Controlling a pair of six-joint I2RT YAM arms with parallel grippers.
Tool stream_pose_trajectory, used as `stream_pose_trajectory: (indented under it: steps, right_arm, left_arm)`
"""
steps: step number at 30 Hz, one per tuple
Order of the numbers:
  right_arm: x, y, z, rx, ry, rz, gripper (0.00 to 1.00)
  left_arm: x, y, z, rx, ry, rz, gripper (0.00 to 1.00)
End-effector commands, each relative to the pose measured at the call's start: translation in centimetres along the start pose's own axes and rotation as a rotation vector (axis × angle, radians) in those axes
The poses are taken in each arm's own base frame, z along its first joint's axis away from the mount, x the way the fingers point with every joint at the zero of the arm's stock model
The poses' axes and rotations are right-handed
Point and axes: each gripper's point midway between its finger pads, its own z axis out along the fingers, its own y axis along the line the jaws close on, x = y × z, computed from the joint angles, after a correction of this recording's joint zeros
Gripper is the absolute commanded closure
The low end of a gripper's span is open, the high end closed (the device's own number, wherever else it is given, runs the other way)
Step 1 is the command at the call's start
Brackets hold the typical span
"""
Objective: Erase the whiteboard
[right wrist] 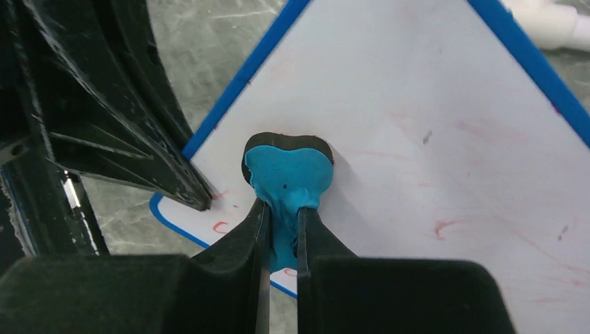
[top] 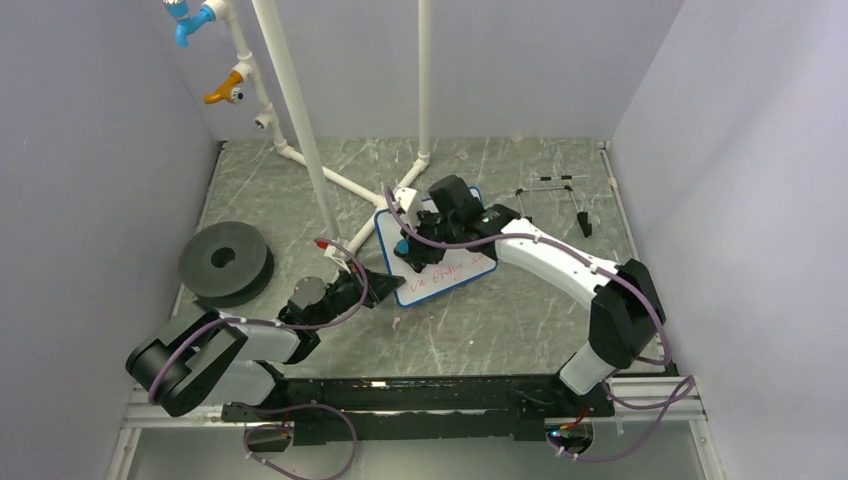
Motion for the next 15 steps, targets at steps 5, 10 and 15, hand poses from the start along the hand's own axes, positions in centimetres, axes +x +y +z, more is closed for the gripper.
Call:
stream_pose_trajectory:
  steps: [5, 10, 15]
  right_arm:
    - [2.3, -13.3, -6.2, 0.434, -0.133, 0.236, 1.0]
    - [2.7, -17.5, -7.5, 0.525, -0.174, 0.26, 1.0]
    - [-0.3, -13.7, -5.9, 0.389, -0.234, 0.169, 1.0]
  left_arm:
    - [-4.5, -8.7, 0.1, 0.313, -0.124, 0.123, 1.0]
    - [-4.3, -9.1, 0.1, 0.337, -0.115, 0.116, 1.0]
    - [-4.2, -9.1, 0.2, 0.341, -0.109, 0.112, 1.0]
